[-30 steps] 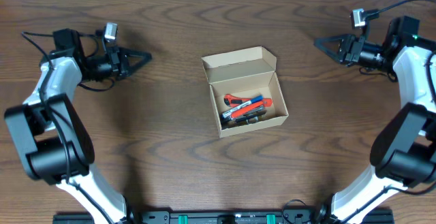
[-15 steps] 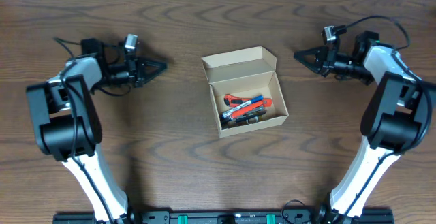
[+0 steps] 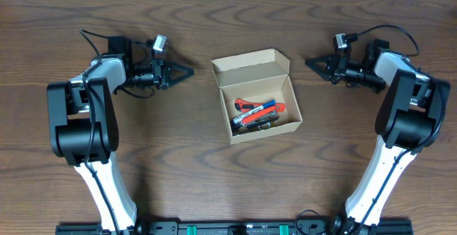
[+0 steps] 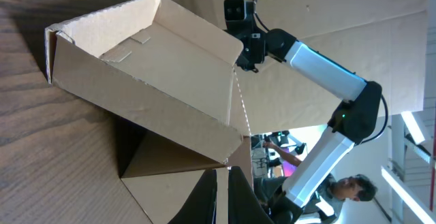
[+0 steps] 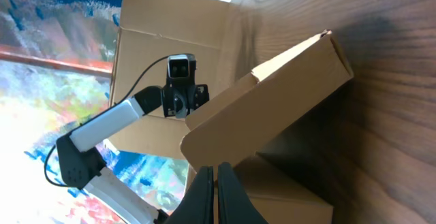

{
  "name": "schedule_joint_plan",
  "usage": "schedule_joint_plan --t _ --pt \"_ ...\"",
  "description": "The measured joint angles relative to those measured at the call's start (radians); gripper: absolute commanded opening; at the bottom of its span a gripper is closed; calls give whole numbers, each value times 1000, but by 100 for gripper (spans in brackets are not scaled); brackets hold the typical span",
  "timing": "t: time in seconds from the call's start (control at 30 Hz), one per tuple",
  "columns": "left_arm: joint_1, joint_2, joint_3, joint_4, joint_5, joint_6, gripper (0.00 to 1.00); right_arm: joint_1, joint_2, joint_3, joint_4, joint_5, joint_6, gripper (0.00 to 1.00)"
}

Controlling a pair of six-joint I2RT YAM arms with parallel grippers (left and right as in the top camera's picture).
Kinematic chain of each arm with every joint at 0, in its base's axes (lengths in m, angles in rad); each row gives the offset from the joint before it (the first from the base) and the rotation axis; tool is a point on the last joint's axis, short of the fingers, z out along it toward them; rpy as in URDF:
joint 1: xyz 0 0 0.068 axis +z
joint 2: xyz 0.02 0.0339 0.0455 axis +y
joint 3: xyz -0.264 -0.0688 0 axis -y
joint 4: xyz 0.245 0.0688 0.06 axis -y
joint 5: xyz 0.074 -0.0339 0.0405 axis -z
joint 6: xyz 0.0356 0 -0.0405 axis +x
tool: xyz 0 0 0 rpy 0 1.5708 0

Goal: Pack container
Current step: 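Bring both grippers to the box's side flaps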

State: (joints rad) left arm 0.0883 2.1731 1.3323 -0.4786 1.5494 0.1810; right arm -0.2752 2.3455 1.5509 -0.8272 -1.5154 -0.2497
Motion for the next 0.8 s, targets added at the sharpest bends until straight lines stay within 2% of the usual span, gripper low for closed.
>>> schedule_joint_plan --t 0.43,0.8 --pt "-18 13 0 16 -11 -31 6 0 5 0 48 -3 4 1" --pt "-100 175 0 37 -7 -58 6 0 5 0 59 -3 9 1"
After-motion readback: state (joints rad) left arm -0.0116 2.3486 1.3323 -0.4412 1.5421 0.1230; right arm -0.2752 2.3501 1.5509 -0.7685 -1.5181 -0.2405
